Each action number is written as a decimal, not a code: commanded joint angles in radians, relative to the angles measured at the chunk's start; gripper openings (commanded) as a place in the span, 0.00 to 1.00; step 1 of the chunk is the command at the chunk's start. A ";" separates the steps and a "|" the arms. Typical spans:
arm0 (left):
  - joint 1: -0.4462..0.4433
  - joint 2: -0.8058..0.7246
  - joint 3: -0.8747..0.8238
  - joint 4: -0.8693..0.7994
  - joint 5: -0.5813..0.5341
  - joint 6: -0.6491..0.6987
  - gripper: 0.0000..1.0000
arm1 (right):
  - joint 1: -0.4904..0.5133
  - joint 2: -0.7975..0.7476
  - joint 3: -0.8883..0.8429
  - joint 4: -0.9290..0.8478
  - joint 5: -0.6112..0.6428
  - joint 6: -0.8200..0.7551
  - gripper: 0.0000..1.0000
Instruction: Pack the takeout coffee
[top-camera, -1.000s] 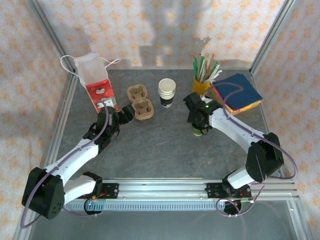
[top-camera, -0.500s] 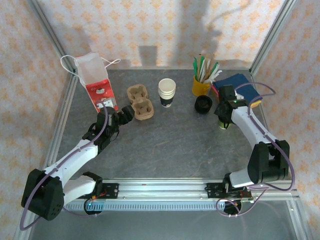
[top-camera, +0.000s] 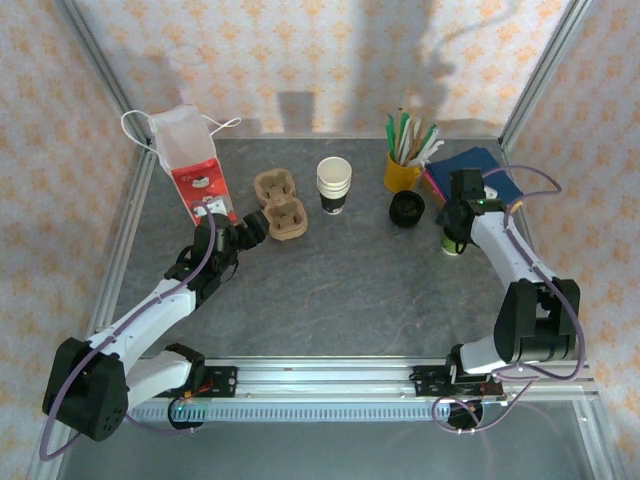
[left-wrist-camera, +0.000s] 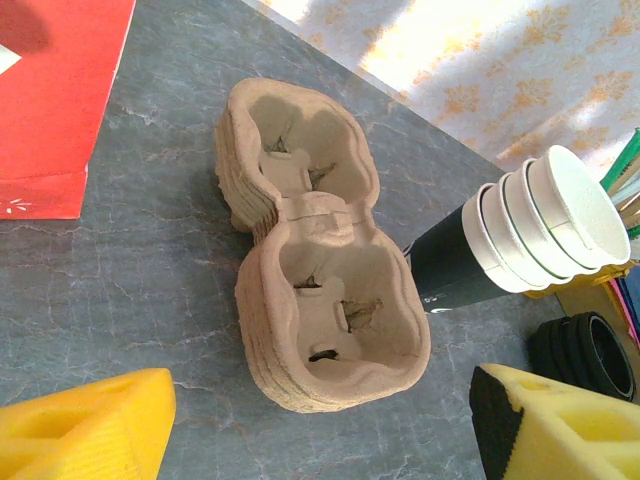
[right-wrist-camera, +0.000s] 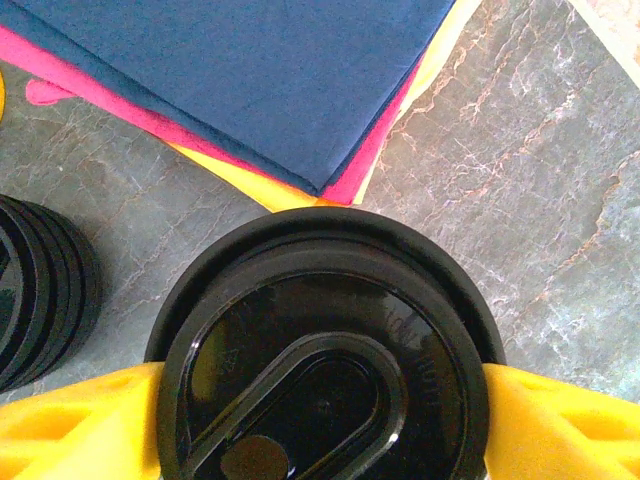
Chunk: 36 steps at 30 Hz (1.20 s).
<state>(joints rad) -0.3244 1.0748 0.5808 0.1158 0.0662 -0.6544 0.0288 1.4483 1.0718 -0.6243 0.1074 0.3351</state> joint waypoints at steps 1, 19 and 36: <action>0.012 0.001 0.030 -0.019 -0.003 0.012 0.79 | -0.012 0.026 0.019 -0.014 -0.011 -0.007 0.80; 0.012 -0.003 0.054 -0.044 -0.009 0.024 0.79 | -0.022 -0.025 0.189 -0.116 -0.006 -0.022 0.99; 0.012 0.093 0.156 -0.105 0.068 0.045 0.76 | 0.058 -0.242 0.094 0.124 -0.643 0.099 0.96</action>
<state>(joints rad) -0.3241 1.1419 0.6945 0.0483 0.0982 -0.6304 0.0387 1.2098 1.2156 -0.5900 -0.4057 0.3695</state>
